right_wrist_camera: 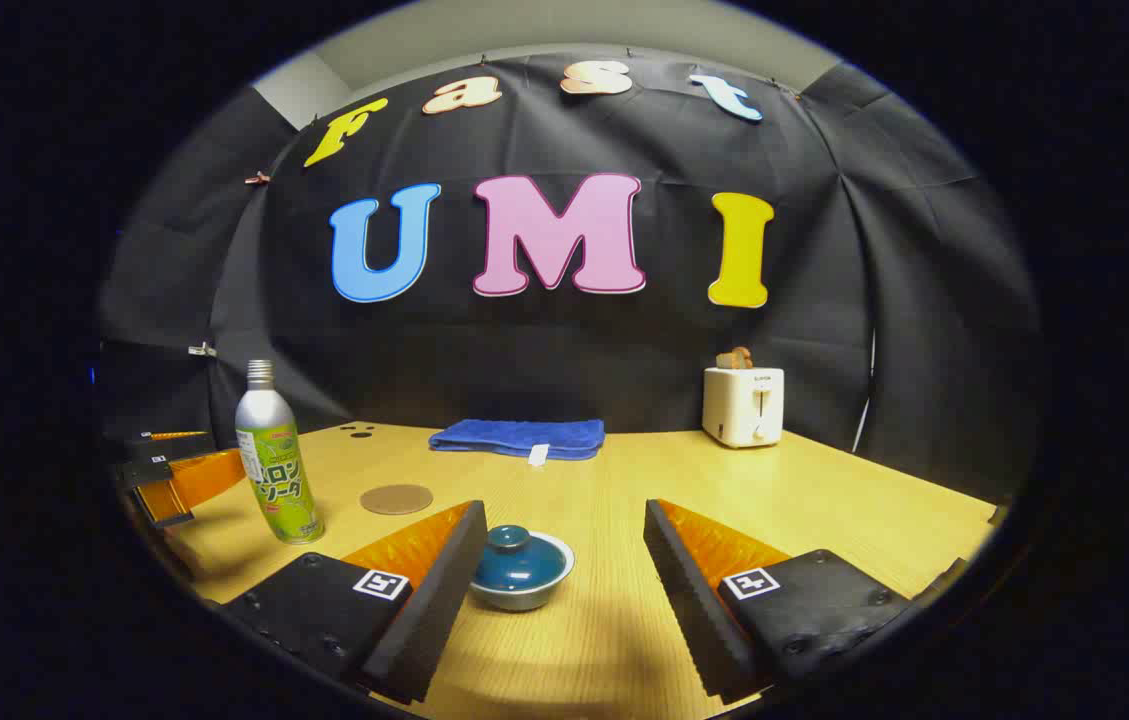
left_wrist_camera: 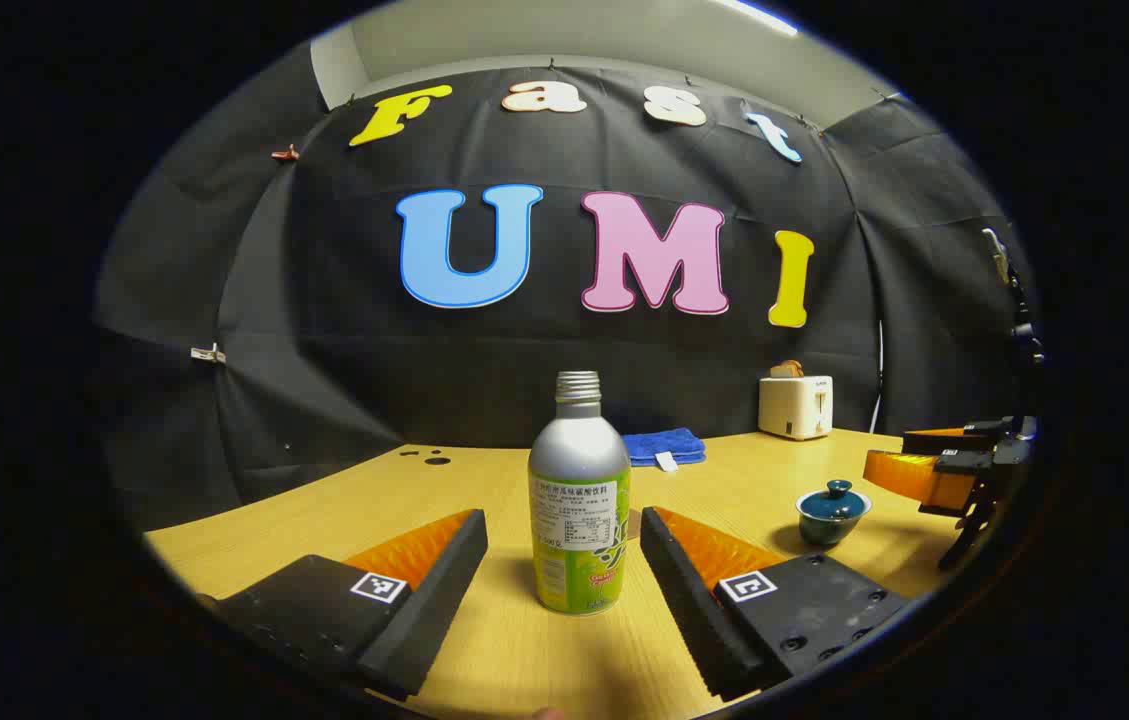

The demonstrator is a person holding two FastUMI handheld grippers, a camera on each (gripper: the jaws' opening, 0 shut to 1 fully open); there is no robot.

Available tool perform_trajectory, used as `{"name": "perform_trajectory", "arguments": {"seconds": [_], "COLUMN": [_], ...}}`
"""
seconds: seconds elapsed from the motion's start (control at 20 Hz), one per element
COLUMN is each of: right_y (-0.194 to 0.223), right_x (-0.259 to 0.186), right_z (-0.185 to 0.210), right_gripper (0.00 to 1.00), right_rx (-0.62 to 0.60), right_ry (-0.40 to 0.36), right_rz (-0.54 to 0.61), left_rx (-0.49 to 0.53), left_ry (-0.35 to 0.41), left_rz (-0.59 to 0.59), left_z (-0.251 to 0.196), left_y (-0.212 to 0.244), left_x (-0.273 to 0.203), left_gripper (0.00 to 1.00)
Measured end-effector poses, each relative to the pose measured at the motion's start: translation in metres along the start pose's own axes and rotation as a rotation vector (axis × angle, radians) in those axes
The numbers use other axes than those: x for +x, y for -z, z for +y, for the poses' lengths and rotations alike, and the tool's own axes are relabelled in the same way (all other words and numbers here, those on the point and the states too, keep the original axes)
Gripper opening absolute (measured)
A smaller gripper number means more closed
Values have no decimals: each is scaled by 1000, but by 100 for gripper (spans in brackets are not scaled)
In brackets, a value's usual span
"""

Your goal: Open the teacup lid with one hand, grasp the water bottle and pour water into the teacup with the other hand; after pouring, place the water bottle on the coaster and then close the teacup lid.

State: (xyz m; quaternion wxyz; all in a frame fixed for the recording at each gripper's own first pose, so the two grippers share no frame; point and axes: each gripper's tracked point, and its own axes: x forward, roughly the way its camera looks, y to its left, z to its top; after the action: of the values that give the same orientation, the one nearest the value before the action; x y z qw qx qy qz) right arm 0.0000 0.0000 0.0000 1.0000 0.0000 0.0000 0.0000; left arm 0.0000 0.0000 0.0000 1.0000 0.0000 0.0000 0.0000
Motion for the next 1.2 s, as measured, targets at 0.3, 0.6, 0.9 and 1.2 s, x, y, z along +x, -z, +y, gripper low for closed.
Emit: {"name": "perform_trajectory", "arguments": {"seconds": [0.3, 0.6, 0.9, 1.2], "right_y": [3, 3, 3, 3], "right_x": [1, 1, 0, 2], "right_z": [-1, 1, 1, 5], "right_gripper": [98, 98, 98, 98], "right_rx": [0, -2, -1, -1], "right_ry": [-2, -14, -14, -27], "right_rz": [6, 6, 4, 6], "left_rx": [-1, -1, -1, -2], "left_ry": [2, 3, 9, 22], "left_rz": [31, 36, 43, 40], "left_z": [1, 0, 0, -2], "left_y": [5, 6, 7, 7], "left_x": [4, 6, 9, 10], "left_gripper": [98, 98, 98, 98]}}
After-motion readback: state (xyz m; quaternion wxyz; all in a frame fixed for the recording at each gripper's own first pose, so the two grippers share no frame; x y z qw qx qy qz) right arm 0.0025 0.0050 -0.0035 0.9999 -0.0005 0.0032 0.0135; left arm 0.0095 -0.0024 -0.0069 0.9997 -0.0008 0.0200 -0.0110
